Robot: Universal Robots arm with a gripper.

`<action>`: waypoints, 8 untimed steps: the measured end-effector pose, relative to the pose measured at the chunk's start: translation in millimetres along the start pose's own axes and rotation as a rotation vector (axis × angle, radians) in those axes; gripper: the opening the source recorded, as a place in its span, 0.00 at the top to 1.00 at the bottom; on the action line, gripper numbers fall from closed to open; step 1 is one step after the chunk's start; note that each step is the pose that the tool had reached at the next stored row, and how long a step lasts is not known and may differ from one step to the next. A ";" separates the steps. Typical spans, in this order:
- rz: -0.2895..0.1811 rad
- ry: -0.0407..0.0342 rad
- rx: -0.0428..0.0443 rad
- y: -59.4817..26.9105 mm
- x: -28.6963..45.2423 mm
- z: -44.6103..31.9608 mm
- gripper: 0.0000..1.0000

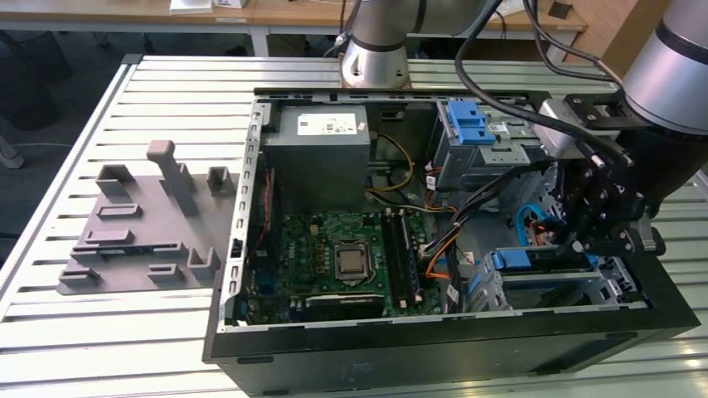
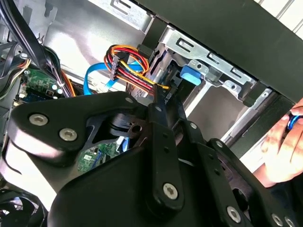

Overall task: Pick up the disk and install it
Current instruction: 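Insert the first disk wire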

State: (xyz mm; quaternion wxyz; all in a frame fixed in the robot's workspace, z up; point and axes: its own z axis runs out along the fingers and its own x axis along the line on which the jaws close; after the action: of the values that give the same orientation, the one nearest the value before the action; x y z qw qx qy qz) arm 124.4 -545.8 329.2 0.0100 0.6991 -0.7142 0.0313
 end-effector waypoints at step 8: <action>0.000 -0.0002 0.0000 -0.2 0.4 -6.9 0.84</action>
State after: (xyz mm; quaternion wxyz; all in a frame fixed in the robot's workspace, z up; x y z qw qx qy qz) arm 124.4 -545.8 336.1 0.0099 0.6991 -0.7142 0.0312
